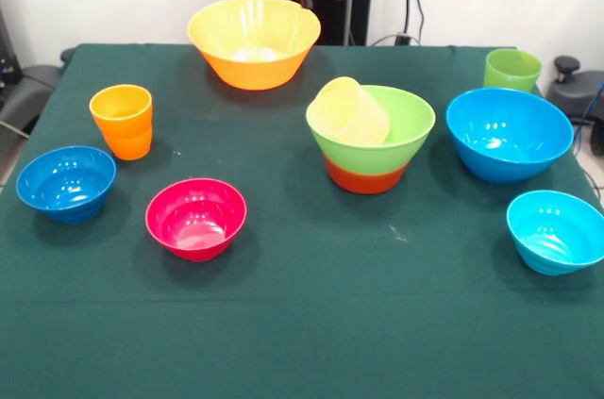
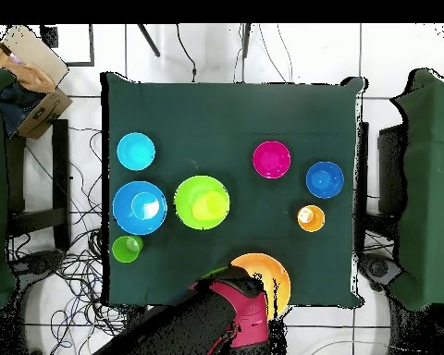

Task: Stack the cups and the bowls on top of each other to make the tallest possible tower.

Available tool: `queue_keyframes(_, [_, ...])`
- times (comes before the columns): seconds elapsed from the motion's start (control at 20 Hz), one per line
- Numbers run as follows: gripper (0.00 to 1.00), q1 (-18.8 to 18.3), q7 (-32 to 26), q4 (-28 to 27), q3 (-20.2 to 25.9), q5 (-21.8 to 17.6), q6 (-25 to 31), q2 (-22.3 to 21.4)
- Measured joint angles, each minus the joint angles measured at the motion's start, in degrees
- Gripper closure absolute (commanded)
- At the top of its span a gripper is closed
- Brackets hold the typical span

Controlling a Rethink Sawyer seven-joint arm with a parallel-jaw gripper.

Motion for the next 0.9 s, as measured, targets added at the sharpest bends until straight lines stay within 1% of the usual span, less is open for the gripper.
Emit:
queue_keyframes(0.6, [0.00, -0.02, -7.87, 0.00, 0.01, 0.29, 5.15, -0.10])
queue_keyframes(0.75, [0.00, -0.40, -9.92, 0.00, 0.01, 2.11, 6.14, -0.09])
queue_keyframes(0.8, [0.00, -0.86, -11.70, 0.00, 0.00, 4.00, 6.51, -0.08])
queue_keyframes(0.9, [0.00, -1.27, -13.53, 0.00, 0.00, 5.51, 6.54, 0.08])
